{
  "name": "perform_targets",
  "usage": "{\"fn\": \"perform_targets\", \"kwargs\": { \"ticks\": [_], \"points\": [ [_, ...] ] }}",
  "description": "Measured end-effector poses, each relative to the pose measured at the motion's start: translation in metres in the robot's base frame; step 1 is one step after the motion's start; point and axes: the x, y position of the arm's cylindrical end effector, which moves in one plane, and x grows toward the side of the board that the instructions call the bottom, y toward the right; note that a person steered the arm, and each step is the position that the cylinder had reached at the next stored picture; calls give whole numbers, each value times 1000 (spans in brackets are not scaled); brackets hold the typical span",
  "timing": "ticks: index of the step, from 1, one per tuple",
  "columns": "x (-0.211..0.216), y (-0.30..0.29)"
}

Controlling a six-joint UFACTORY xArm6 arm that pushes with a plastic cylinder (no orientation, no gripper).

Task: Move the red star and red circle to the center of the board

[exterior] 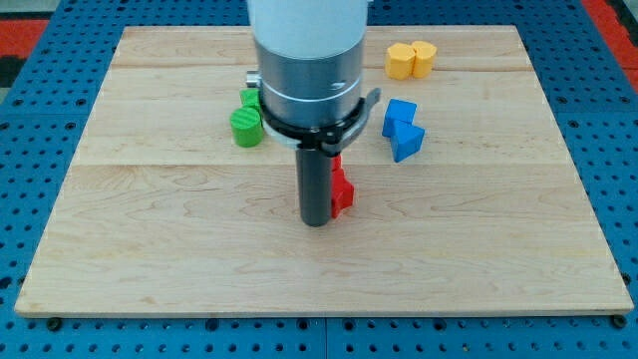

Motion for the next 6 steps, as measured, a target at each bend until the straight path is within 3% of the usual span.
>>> {"fn": "perform_targets", "kwargs": {
  "ticks": [4, 5, 6],
  "points": [
    [-50, 11],
    [-33, 9],
    [-12, 60]
  ]
}}
